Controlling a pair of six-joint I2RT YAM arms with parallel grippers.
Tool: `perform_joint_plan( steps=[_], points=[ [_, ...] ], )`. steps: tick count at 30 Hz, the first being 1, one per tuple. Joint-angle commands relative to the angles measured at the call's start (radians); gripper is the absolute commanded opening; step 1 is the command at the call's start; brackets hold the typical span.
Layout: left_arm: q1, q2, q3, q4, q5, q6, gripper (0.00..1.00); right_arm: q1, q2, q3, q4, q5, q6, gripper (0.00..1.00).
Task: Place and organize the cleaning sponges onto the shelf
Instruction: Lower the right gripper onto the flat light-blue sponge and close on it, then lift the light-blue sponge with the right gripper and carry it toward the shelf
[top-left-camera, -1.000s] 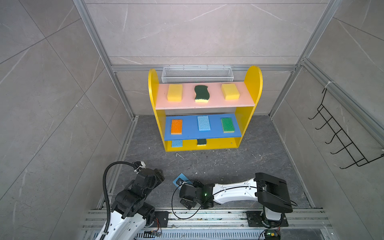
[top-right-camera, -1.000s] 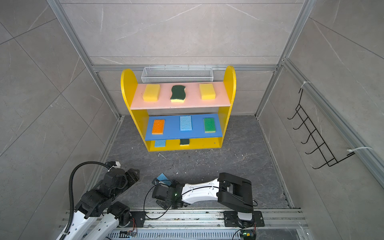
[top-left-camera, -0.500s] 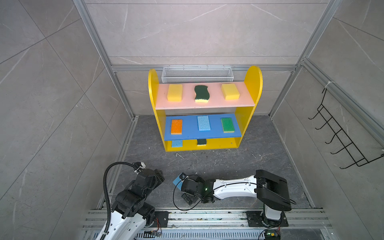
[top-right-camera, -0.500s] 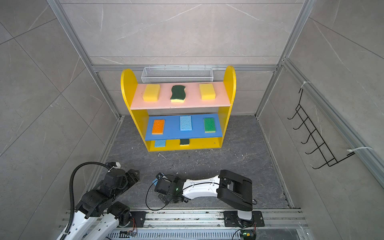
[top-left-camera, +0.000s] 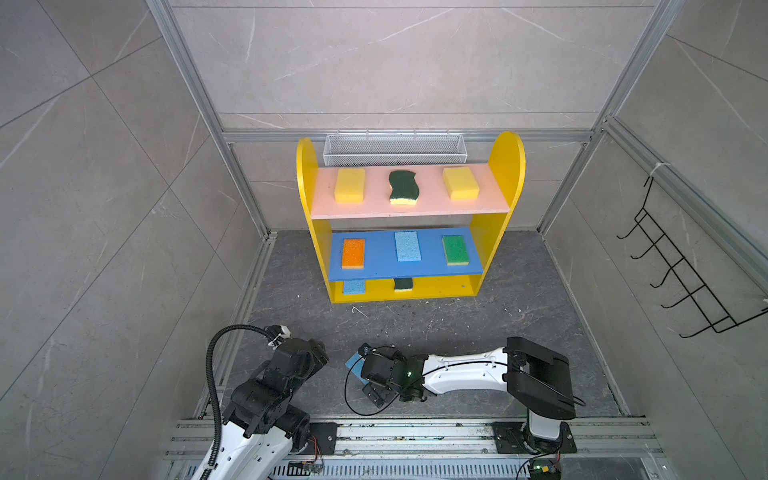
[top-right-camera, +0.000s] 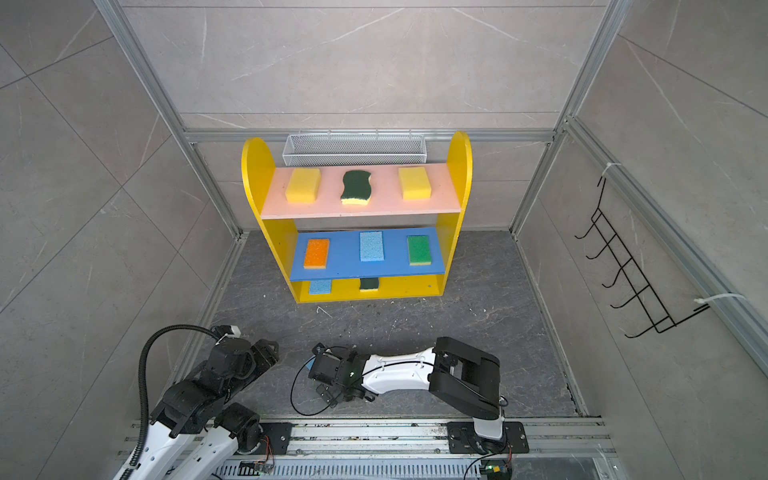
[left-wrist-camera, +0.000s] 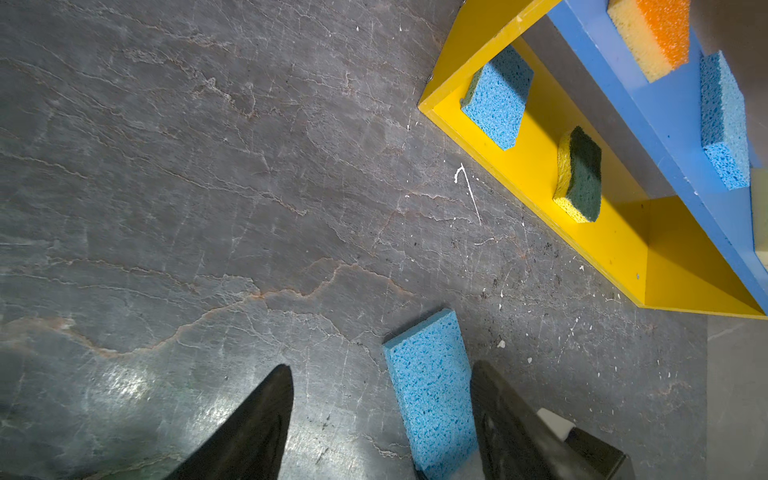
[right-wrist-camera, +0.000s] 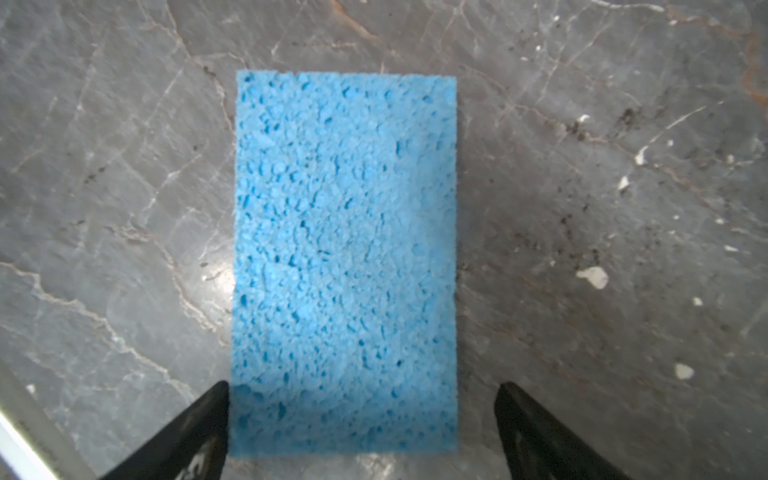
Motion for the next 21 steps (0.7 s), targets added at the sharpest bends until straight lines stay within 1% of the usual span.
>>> perform_joint_plan(
  steps=[1,10,14,21],
  points=[
    [-0.002,-0.008,0.001,-0.003,-0.030,-0.011,0.70,-0.001,0.029,0.033,-0.033,-0.014,0.001,0.99],
    [-0.002,-0.008,0.011,-0.008,-0.042,-0.012,0.70,0.000,0.049,0.038,-0.039,-0.048,-0.021,0.98],
    [-0.002,-0.009,0.014,-0.009,-0.048,-0.014,0.70,0.001,0.073,0.060,-0.050,-0.067,-0.031,0.95],
    [-0.002,-0.011,0.028,-0.025,-0.061,-0.017,0.71,0.000,0.087,0.073,-0.060,-0.078,-0.038,0.92]
  ],
)
